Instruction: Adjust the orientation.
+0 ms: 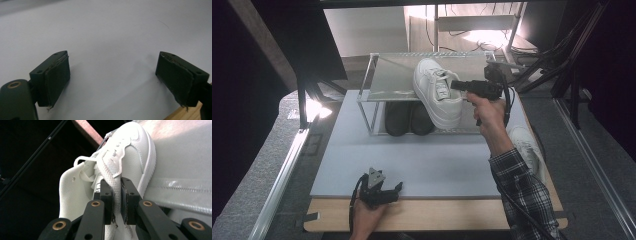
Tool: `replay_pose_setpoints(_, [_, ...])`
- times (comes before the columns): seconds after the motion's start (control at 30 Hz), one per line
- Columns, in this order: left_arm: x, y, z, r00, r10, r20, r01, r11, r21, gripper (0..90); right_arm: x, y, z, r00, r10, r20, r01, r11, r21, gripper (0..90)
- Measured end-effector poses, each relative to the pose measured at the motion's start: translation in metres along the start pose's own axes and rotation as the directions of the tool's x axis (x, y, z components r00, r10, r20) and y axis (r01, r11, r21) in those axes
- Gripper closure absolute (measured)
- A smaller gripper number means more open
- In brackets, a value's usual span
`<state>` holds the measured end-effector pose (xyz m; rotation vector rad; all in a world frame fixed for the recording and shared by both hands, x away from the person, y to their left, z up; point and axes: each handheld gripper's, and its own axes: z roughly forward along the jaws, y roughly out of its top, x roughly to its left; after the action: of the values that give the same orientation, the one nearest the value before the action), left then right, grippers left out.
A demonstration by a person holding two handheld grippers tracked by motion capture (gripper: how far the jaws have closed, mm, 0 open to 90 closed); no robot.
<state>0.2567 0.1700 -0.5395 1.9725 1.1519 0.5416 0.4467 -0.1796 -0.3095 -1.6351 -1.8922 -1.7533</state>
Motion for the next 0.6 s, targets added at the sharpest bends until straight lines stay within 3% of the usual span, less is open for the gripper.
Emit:
replay_pose_setpoints(0.23, [0.0, 0.0, 0.0, 1.0, 0.0, 0.0, 0.0, 1.0, 0.0, 12.1, 0.0, 0.006, 0.01, 0.9995, 0.028, 0.015, -0.028, 1.0, -0.003, 80.3])
replay_pose_setpoints(0.43, [0.0, 0.0, 0.0, 1.0, 0.0, 0.0, 0.0, 1.0, 0.0, 12.1, 0.001, 0.008, 0.014, 0.9997, 0.014, 0.022, -0.014, 1.0, -0.003, 78.1])
replay_pose_setpoints(0.6, [0.0, 0.0, 0.0, 1.0, 0.002, -0.002, -0.002, 1.0, 0.0, 12.1, 0.005, 0.009, 0.016, 0.9991, -0.028, 0.031, 0.028, 1.0, 0.001, 73.3])
